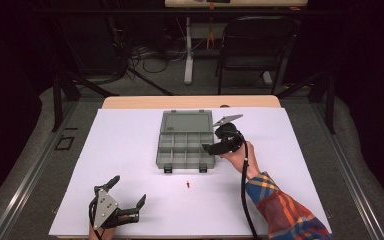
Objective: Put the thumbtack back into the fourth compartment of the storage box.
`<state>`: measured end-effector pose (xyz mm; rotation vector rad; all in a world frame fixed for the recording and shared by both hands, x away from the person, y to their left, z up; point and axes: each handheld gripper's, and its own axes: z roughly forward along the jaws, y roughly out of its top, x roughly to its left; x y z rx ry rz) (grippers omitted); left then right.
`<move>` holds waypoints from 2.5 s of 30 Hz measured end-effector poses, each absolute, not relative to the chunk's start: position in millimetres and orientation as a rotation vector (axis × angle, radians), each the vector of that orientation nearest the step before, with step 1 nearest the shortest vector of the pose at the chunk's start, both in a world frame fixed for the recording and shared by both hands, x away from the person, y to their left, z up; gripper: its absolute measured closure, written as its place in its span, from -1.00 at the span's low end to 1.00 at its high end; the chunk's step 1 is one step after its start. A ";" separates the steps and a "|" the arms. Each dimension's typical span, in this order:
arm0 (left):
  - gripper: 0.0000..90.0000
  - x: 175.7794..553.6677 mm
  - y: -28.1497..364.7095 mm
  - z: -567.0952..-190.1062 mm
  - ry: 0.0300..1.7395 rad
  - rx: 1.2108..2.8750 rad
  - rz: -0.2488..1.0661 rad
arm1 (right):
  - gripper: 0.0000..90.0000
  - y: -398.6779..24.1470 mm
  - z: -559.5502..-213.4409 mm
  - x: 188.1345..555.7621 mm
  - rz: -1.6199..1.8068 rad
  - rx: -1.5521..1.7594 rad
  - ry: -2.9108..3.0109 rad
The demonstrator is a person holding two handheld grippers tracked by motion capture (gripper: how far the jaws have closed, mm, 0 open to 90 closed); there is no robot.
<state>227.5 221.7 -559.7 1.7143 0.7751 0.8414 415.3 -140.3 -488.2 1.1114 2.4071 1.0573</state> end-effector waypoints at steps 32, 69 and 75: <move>-1.00 227.2 221.3 -559.7 0.772 1.713 0.845 | -1.00 -106.7 -498.1 333.9 1.175 0.924 2.527; -1.00 226.9 221.2 -559.6 0.771 1.712 0.848 | 0.60 -71.1 -551.2 334.7 1.039 0.952 2.682; -1.00 226.8 221.3 -559.6 0.771 1.712 0.848 | 0.80 -72.3 -552.3 334.3 1.021 0.941 2.673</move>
